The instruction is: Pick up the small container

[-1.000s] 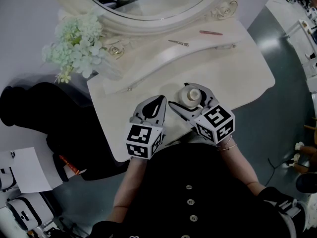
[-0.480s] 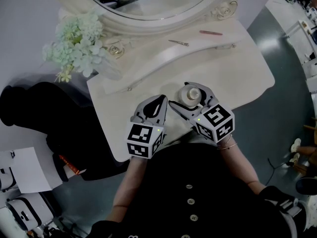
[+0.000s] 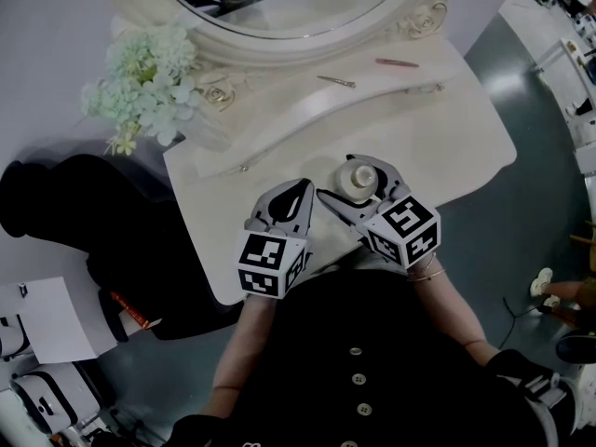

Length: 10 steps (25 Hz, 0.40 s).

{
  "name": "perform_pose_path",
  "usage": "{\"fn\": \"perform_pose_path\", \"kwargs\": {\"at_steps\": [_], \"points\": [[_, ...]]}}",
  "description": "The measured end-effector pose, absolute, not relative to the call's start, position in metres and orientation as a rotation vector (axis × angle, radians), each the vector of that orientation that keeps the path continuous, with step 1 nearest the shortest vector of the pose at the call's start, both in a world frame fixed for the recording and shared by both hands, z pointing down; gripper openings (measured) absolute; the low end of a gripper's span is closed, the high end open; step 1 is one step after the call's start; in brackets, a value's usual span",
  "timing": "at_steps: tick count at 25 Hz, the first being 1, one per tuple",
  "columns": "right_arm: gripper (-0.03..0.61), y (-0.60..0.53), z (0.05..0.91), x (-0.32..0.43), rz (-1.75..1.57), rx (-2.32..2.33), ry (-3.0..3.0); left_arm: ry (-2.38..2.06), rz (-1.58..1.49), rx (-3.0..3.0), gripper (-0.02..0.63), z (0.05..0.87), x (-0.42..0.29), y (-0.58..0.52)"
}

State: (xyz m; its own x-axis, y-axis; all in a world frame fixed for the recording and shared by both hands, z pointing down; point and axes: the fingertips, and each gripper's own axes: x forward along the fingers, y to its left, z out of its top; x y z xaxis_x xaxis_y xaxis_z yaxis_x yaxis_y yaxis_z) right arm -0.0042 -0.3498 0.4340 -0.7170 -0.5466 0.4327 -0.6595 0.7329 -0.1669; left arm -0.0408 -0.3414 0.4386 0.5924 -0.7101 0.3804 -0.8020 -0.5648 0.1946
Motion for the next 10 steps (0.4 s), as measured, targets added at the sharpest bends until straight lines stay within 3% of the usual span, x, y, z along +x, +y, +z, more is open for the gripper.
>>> {"fn": "perform_pose_path", "kwargs": {"at_steps": [10], "points": [[0.338,-0.3499,0.4342,-0.0044,0.456,0.933,-2.584,-1.214,0.364,2.468,0.014,0.4397,-0.0410,-0.3407]]}}
